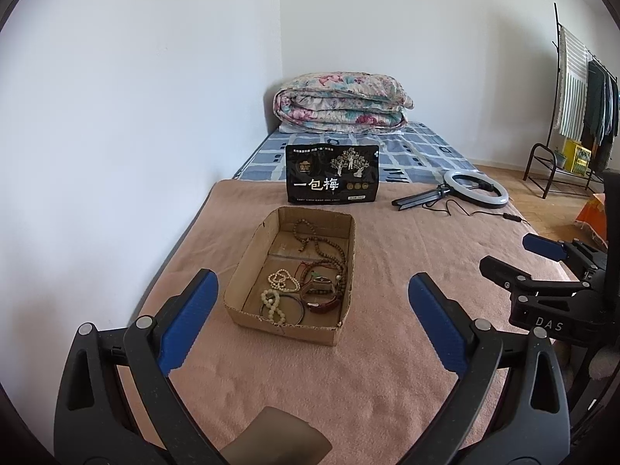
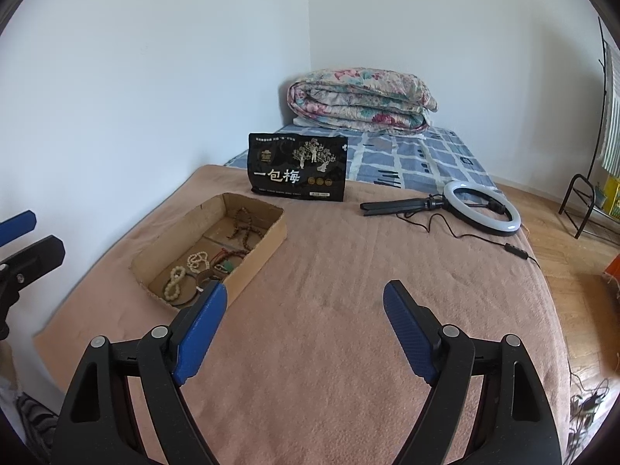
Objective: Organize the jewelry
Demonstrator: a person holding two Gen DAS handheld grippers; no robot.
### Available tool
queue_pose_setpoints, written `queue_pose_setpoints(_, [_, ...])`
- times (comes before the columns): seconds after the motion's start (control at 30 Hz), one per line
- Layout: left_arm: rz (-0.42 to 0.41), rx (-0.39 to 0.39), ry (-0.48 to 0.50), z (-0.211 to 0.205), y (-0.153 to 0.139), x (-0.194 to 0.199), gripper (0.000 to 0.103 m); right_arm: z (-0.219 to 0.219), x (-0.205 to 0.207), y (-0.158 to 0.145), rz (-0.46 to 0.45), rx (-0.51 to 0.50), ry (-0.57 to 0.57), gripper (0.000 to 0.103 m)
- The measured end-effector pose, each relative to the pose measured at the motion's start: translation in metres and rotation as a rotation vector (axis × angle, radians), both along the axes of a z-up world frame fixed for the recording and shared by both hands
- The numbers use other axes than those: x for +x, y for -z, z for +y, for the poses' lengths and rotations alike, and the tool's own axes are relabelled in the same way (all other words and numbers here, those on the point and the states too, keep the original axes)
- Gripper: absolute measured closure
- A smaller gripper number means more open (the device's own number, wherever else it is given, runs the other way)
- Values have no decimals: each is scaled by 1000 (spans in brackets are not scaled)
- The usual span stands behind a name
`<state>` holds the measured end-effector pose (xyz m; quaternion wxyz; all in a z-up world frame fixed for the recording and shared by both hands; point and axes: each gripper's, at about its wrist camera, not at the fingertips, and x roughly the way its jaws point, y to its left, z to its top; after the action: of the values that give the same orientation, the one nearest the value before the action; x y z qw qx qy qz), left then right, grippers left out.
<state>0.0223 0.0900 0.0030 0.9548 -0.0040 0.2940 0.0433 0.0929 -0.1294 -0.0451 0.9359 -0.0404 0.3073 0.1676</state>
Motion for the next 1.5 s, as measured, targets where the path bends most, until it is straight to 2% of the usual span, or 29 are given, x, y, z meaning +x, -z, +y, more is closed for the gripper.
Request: queue_pose_setpoints(1.5, [-3, 10, -2, 2, 3, -1, 2, 0, 0, 1, 16, 7, -6, 20])
